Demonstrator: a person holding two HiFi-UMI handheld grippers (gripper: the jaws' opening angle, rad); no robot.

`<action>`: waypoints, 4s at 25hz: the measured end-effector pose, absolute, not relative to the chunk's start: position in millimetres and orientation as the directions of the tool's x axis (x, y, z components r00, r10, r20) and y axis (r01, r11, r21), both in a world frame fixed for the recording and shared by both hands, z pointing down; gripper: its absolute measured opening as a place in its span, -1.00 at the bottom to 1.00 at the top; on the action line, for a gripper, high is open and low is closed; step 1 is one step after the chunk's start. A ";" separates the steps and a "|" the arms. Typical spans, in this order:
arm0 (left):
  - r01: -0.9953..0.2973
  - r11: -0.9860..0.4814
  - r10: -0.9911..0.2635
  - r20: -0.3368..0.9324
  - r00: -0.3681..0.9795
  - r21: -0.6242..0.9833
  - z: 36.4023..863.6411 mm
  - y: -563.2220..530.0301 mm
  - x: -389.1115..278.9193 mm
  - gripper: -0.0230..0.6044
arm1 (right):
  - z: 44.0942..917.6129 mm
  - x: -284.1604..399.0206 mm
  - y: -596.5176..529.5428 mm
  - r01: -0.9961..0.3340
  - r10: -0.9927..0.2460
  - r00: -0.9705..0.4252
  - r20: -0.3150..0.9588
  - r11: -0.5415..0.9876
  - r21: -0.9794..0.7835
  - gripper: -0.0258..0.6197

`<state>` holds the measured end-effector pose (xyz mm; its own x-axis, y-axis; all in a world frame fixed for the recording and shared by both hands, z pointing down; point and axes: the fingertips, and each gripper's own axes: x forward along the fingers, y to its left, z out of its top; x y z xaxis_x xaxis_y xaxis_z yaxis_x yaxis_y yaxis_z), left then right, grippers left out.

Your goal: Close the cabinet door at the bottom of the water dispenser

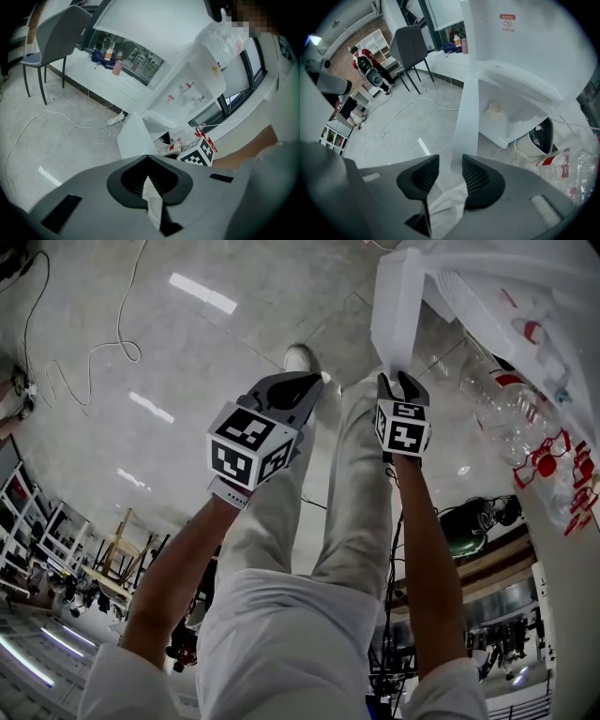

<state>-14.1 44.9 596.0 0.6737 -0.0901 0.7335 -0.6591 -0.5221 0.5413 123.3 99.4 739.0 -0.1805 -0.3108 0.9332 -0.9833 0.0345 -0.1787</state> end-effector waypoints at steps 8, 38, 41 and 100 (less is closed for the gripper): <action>-0.653 -0.528 -0.087 0.731 0.677 0.543 594.0 47.9 -1.7 -0.91 | 740.3 153.6 103.8 -0.990 -0.316 -0.134 0.939 0.005 -0.140 -0.44; -0.641 -0.546 -0.072 0.732 0.677 0.539 591.7 46.0 17.0 -0.91 | 741.1 274.4 90.8 -0.980 -0.308 0.109 0.945 -0.194 0.050 -0.56; -0.639 -0.549 -0.071 0.732 0.678 0.539 592.3 44.7 18.2 -0.91 | 741.3 283.7 88.9 -0.975 -0.310 0.126 0.942 -0.215 0.060 -0.56; -0.514 -0.683 -0.098 0.632 0.769 0.518 419.3 22.6 24.0 -0.91 | 558.8 249.3 67.5 -0.987 -0.568 0.025 0.822 -0.145 -0.069 -0.89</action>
<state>24.0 22.6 419.3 0.7686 -0.0985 0.6321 -0.5140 -0.6833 0.5185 249.3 67.5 558.8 0.0254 -0.5684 0.8224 -0.9870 -0.1446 -0.0695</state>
